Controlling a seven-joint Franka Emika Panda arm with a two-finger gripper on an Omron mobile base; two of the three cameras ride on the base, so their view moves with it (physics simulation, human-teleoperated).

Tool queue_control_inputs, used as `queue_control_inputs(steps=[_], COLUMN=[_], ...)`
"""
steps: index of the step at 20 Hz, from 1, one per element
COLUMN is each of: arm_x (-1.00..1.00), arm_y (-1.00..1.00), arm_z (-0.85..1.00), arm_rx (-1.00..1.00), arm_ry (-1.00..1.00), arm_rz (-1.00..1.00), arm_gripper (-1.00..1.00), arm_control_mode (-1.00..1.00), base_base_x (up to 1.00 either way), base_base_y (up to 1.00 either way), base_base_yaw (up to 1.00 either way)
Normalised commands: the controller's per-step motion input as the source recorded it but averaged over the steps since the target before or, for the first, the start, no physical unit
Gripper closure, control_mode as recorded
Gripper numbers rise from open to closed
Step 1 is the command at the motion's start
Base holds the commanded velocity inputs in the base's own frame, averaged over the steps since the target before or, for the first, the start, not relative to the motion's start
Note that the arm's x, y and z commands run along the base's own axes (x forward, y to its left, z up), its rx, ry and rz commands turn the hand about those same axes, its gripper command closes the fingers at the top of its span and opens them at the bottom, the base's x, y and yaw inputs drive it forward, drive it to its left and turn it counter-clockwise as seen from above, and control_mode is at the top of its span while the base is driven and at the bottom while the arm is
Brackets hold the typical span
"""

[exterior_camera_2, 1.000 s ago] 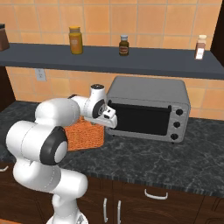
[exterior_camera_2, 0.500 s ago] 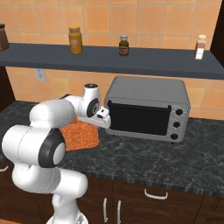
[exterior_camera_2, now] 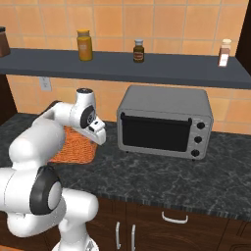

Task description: Open the cabinet, pick up the bread from the cabinet and place it in the basket. Then move the basket to the dining counter.

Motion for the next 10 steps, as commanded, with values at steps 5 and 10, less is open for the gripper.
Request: queue_control_inputs(steps=[5, 10], arm_x=[-0.53, -0.24], arm_y=[0.19, -0.02], arm_z=[0.71, 0.51], arm_rx=[-0.04, -0.20], arm_ry=[-0.07, -0.01], arm_rz=[-0.12, -0.09], arm_gripper=[1.00, 1.00], arm_control_mode=[-1.00, -1.00], base_base_x=[0.00, 0.00], base_base_y=[0.00, 0.00], base_base_yaw=[0.00, 0.00])
